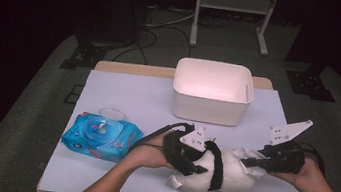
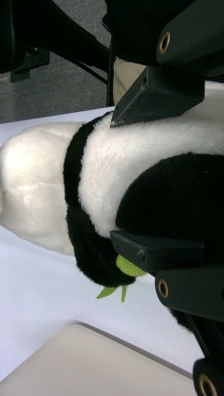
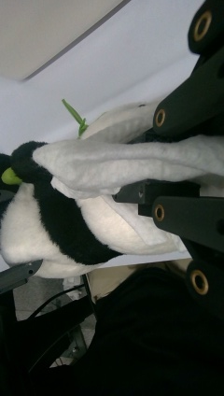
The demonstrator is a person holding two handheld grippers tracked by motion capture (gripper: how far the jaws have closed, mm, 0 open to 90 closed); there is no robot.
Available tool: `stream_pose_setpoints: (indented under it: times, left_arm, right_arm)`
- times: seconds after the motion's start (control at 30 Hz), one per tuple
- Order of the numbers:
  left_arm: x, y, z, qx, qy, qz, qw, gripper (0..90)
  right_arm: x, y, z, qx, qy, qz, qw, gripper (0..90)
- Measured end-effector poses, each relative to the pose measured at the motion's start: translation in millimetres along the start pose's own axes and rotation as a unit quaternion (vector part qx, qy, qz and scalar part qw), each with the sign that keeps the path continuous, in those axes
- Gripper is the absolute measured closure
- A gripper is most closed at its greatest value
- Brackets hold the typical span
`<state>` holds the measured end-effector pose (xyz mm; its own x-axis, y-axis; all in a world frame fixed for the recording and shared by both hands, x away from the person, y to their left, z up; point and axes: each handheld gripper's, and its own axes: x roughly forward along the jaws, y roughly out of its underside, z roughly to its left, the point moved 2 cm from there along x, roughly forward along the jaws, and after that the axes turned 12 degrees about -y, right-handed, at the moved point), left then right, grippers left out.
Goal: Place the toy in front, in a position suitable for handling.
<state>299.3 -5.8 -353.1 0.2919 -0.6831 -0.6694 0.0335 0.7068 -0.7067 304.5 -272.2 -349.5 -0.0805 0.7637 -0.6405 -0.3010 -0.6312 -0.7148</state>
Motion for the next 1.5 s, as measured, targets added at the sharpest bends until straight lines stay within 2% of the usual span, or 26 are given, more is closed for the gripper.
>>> stream_pose_setpoints:
  times: [0.43,0.6,0.7,0.8,0.93,1.07,1.23,1.37,1.5]
  left_arm:
    - [0.0,-0.9,1.2,-0.003,-0.003,0.005,1.0,39.1]
    - [-2.1,-2.2,1.5,-0.009,0.002,0.003,1.0,32.3]
    - [-6.4,-2.3,2.8,-0.011,0.0,-0.004,0.9999,31.7]
    - [-13.8,-1.9,5.7,-0.014,-0.014,-0.007,0.9998,30.4]
    - [-19.8,3.4,8.7,-0.03,-0.021,-0.007,0.9993,29.6]
    - [-12.2,10.8,7.5,-0.041,-0.007,-0.008,0.9991,30.3]
    - [-6.7,7.5,3.4,-0.034,-0.005,-0.008,0.9994,30.3]
    - [-5.4,4.7,0.8,-0.028,-0.003,-0.007,0.9996,30.3]
    - [-6.4,4.9,1.0,-0.028,-0.003,-0.005,0.9996,30.2]
  right_arm:
    - [17.3,-20.9,1.3,-0.027,-0.003,0.021,0.9994,81.6]
    - [16.0,-18.9,-0.8,-0.017,-0.008,0.018,0.9997,81.6]
    - [14.5,-16.2,-0.9,-0.014,-0.008,0.015,0.9998,81.6]
    - [12.8,-14.7,-0.5,-0.016,-0.004,0.014,0.9998,81.6]
    - [11.8,-15.6,0.1,-0.018,-0.003,0.014,0.9997,81.6]
    - [14.0,-18.8,1.6,-0.024,0.0,0.021,0.9995,81.7]
    - [22.0,-27.3,4.0,-0.031,0.002,0.032,0.999,81.7]
    - [35.0,-36.8,3.6,-0.04,-0.013,0.037,0.9984,81.5]
    - [50.2,-45.7,3.5,-0.045,-0.016,0.065,0.9967,71.9]
